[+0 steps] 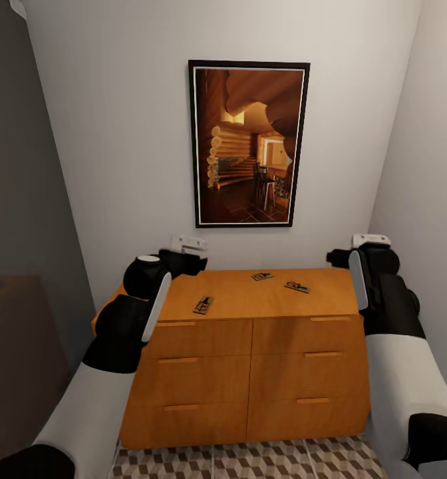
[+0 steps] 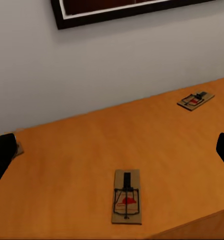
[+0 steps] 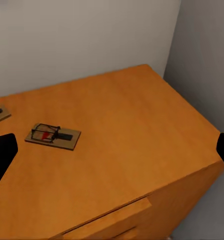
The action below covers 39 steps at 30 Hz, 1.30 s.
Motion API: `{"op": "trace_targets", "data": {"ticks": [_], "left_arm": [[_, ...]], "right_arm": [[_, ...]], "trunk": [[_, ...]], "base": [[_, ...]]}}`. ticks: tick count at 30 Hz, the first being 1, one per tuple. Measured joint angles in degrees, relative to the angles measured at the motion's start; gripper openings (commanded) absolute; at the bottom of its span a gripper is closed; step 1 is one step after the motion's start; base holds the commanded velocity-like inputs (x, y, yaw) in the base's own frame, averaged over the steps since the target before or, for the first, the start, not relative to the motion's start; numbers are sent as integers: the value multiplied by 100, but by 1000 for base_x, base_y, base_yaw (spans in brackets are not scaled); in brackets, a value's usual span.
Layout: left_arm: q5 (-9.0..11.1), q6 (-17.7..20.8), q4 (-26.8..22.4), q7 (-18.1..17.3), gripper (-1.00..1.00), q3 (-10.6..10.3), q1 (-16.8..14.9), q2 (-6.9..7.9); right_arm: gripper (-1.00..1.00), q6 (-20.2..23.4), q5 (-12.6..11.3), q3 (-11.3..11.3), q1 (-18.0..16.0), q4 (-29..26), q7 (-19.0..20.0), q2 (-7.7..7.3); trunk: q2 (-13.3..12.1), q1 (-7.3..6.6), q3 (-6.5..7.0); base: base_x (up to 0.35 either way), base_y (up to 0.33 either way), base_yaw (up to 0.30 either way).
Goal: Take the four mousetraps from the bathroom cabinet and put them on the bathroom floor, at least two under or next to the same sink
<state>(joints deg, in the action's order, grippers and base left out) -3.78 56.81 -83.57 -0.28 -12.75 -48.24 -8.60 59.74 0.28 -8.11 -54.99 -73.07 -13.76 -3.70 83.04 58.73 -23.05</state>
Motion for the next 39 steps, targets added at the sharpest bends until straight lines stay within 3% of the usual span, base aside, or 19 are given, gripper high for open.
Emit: {"op": "trace_targets", "data": {"ticks": [7, 15, 22, 26, 39], "left_arm": [[28, 90, 400, -23, 100, 43, -34, -4], [69, 111, 1535, -47, 100, 91, -263, -4], [195, 124, 2094, -51, 100, 335, -449, -2], [296, 180, 2142, -51, 100, 534, -493, 0], [549, 287, 1782, -53, 100, 706, -521, 22]], "right_arm": [[100, 1, -1, 7, -264, 565, -38, 21], [100, 2, -13, 11, -579, 1711, -5, 40], [100, 3, -14, 13, -680, 2126, 32, 46], [100, 3, -12, 13, -703, 2214, 40, 41], [100, 3, 2, 14, -716, 2251, 44, 42]], "trunk": [[0, 0, 0], [0, 0, 0], [0, 0, 0], [0, 0, 0], [0, 0, 0]], "base": [[0, 0, 0], [0, 0, 0], [0, 0, 0], [0, 0, 0], [0, 0, 0]]}}
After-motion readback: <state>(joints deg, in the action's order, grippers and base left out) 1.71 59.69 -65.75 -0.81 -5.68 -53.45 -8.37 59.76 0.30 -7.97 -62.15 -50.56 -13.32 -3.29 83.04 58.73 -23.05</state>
